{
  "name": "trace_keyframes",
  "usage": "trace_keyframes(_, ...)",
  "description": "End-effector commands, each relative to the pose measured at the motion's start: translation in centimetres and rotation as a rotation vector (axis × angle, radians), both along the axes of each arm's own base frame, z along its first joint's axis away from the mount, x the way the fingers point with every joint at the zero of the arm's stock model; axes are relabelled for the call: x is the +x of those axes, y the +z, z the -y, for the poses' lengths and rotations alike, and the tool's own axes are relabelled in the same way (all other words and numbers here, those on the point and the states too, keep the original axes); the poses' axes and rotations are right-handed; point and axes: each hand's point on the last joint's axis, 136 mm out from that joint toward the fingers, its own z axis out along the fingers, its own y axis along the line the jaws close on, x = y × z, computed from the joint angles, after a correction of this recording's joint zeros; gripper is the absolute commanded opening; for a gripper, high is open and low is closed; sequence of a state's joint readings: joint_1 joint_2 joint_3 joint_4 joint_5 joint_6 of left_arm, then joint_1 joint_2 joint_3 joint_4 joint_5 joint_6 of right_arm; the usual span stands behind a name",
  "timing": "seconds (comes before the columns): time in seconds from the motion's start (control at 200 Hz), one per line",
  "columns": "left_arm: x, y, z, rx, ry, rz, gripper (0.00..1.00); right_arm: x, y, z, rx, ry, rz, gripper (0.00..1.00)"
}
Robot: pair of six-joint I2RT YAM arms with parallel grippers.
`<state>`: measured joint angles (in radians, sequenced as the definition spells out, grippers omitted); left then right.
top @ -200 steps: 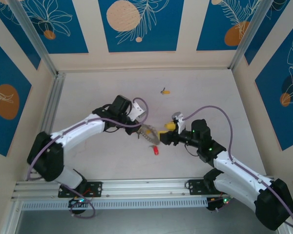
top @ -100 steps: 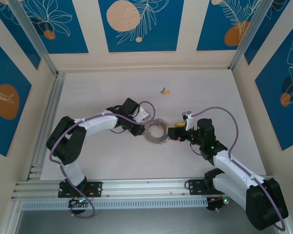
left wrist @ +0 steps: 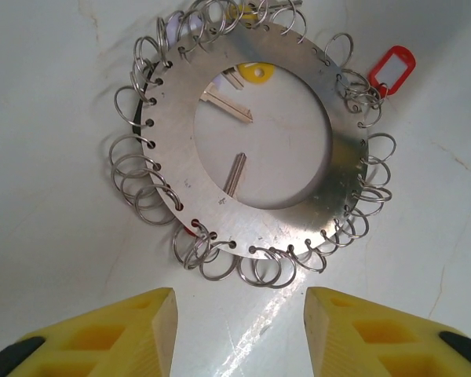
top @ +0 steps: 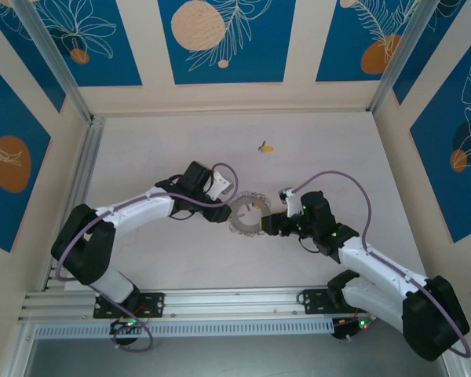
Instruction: Put the keys on the keyring
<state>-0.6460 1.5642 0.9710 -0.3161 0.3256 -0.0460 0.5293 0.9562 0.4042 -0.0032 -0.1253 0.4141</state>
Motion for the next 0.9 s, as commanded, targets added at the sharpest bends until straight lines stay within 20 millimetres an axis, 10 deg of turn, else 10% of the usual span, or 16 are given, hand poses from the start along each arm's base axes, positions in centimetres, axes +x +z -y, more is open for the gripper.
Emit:
trace_keyframes(0.0,0.0,1.6,0.4,-0.116,0.019,-0.002,0.46,-0.9,-2.0,0.1,-0.145,-0.023,-0.087,0.58)
trace_keyframes(0.36,-0.7,4.5,-1.1,-0.295,0.057,0.019,0.48,-0.8,-5.2,-1.9,-0.446,0.023,-0.183,0.34)
trace_keyframes(0.635,-0.7,5.1,-1.0,-0.357,0.048,0.024,0.49,-0.4,-5.2,-0.4,-0.492,-0.050,-0.234,0.34)
trace_keyframes(0.895,-0.7,5.6,-0.8,-0.391,0.041,0.031,0.49,-1.1,-5.2,-3.3,-0.465,0.050,-0.221,0.34)
